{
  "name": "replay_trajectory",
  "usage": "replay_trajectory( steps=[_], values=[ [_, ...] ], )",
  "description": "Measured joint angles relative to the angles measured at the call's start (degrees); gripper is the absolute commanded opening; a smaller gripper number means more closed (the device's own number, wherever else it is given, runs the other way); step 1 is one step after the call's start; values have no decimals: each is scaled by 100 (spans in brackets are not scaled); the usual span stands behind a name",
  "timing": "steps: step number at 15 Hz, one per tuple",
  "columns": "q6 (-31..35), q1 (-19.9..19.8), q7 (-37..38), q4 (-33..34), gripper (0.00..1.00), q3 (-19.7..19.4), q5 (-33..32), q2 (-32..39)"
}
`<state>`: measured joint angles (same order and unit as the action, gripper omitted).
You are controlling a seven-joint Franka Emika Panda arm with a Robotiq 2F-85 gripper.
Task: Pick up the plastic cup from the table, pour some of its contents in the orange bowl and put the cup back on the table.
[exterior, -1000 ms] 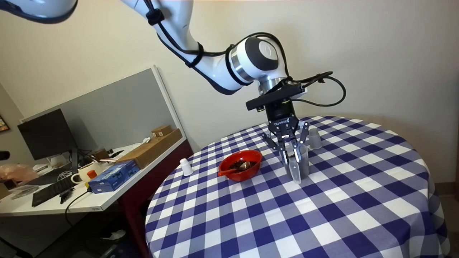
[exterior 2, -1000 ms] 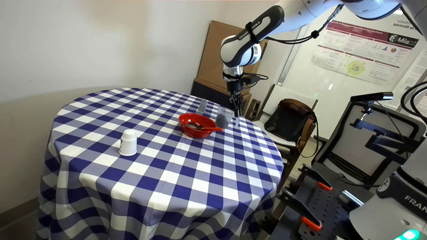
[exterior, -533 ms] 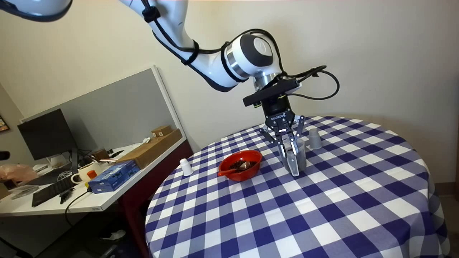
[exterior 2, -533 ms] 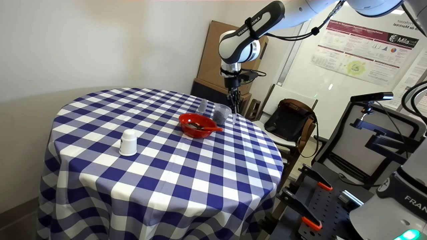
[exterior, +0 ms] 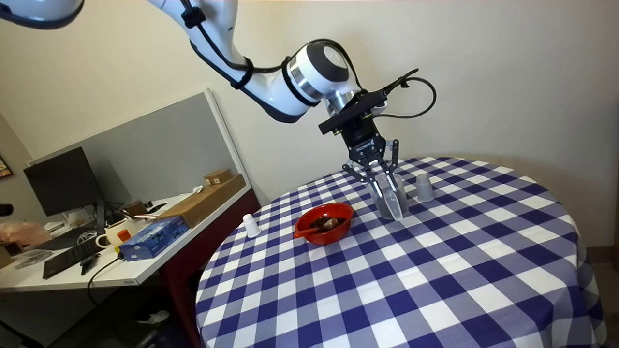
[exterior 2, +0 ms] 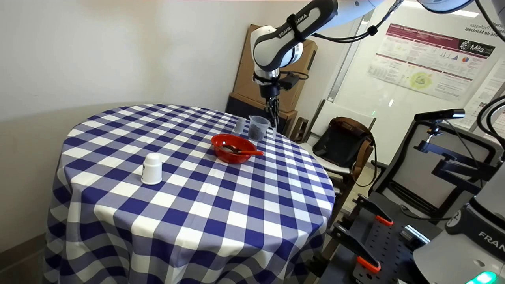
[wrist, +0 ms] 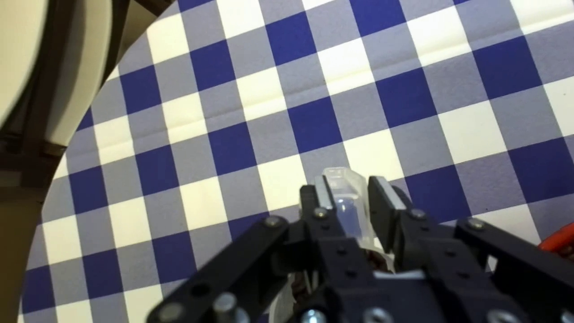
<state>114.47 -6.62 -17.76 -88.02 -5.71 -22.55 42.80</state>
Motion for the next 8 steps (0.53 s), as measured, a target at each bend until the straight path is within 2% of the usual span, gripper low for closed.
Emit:
replay_trajectory(
  steps=[4,8],
  values=[
    [1,237,12,-12,12,-8,-393,-92],
    [1,368,15,-16,12,-7,-517,-141]
  ],
)
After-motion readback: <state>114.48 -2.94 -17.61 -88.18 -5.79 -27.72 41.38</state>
